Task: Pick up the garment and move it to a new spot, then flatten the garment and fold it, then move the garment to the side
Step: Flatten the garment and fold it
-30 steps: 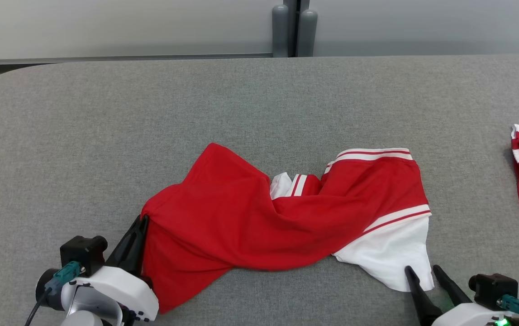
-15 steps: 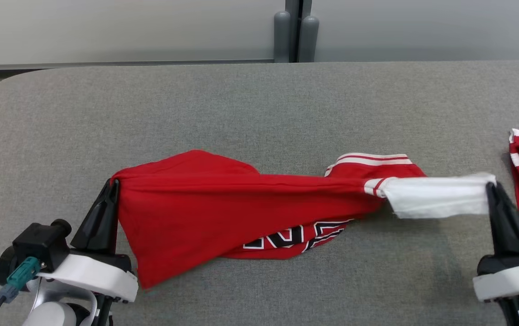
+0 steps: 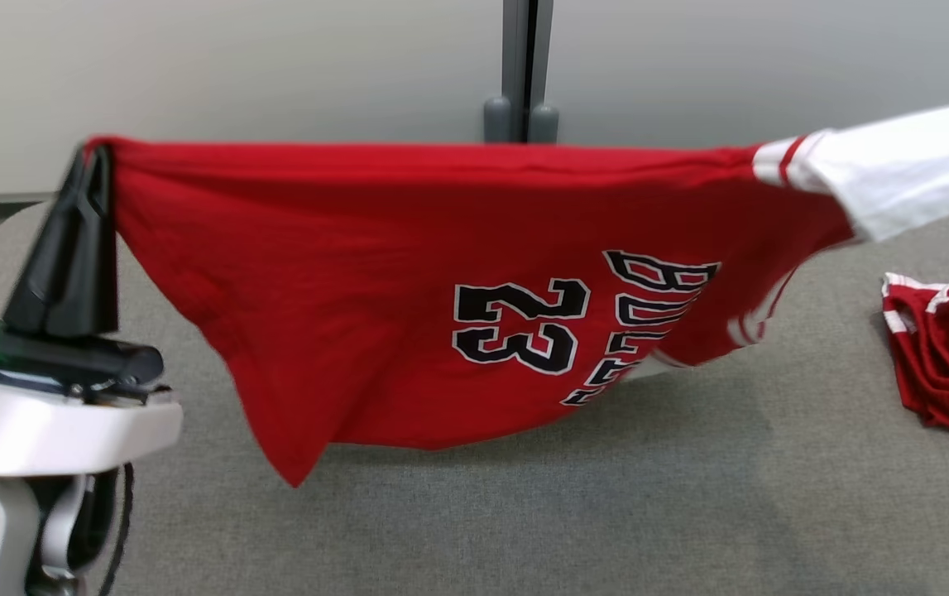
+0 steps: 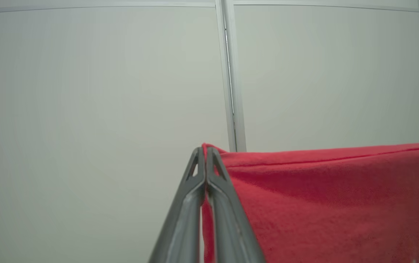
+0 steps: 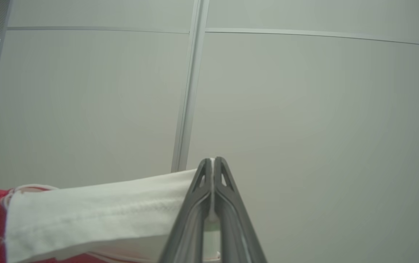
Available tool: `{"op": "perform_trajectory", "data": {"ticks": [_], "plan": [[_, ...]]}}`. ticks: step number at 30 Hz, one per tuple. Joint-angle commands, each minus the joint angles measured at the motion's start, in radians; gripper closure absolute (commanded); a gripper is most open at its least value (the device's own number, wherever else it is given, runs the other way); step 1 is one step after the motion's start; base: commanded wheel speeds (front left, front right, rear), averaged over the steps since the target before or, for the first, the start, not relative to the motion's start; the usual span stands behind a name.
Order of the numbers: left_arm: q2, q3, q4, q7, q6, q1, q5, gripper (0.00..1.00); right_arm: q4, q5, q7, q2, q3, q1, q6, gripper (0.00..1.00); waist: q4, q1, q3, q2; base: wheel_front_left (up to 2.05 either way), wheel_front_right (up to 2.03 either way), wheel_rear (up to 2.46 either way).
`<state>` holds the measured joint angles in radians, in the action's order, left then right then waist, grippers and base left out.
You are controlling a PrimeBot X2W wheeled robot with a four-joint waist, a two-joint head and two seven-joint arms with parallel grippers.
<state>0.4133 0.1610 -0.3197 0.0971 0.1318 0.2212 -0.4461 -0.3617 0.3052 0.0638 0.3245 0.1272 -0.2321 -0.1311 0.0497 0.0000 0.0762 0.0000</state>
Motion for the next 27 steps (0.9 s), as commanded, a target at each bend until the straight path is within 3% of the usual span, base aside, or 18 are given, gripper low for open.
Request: {"op": "perform_trajectory", "data": {"ticks": [1,7,14,20,27], "plan": [[0.013,-0.013,-0.019,-0.006,0.008,0.032,0.011,1.00,-0.019,-0.005,0.009,0.009,0.011,-0.026,0.001,1.00,-0.006,0.0000,-0.029,0.0000,0.00,0.00,0.00],[0.027,-0.017,-0.059,-0.045,0.012,0.115,0.012,1.00,-0.045,0.015,0.029,-0.002,0.036,-0.101,0.001,1.00,-0.020,0.0000,-0.055,0.0000,0.00,0.00,0.00],[0.018,0.004,0.011,-0.055,-0.033,0.241,-0.023,1.00,-0.007,0.042,0.018,-0.030,0.031,-0.195,0.001,1.00,-0.031,0.0000,0.009,0.0000,0.00,0.00,0.00],[-0.021,0.018,0.202,-0.025,-0.103,0.448,-0.078,1.00,0.118,0.064,-0.007,-0.005,-0.011,-0.397,0.001,1.00,-0.025,0.0000,0.117,0.0000,0.00,0.00,0.00],[-0.071,0.026,0.505,0.061,-0.167,0.736,-0.086,1.00,0.362,0.075,-0.064,0.002,-0.127,-0.711,0.001,1.00,-0.026,0.0000,0.194,0.0000,0.00,0.00,0.00]]}}
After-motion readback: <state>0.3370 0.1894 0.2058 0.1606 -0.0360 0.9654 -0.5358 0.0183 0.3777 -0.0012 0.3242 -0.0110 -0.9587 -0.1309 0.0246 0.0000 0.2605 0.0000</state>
